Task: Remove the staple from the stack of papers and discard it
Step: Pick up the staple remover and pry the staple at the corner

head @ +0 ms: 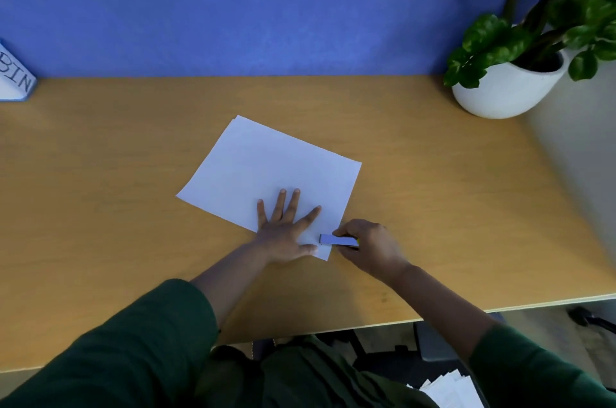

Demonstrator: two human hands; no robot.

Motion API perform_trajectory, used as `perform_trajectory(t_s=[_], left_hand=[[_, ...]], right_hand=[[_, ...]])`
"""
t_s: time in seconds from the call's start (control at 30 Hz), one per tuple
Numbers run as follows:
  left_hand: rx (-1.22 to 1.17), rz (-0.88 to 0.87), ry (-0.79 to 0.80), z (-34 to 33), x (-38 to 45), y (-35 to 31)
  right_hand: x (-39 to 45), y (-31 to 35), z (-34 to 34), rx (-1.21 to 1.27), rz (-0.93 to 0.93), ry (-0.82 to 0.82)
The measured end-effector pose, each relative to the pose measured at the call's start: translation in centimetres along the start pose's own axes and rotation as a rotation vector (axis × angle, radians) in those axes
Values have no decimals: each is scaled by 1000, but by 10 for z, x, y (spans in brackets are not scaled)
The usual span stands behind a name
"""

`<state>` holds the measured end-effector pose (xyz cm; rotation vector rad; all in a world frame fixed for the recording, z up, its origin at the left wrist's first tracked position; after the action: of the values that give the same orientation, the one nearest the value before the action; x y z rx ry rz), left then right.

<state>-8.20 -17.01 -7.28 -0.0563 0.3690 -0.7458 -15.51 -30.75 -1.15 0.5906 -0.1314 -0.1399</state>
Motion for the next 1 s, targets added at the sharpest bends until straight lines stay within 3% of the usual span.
perform_trajectory(t_s=[0.33,0.6,1.0], left_hand=[[51,23,70,-6,4,1],[-13,40,130,-8,5,1],[58,36,77,-11,6,4]], right_hand=[[2,7,-7,18,107,-50],[3,3,-7,250,20,-87],[2,9,-3,26,170,-38]])
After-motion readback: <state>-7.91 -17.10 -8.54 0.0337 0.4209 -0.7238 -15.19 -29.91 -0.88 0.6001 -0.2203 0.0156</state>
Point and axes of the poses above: each hand's wrist, its own x-axis towards the middle knuckle, its own z-axis out of the back of the hand, y = z × x, the point moved 7 cm from there along x, towards the middle knuckle, and after that the axes turned 11 degrees about -y, right-handed, at the moved point
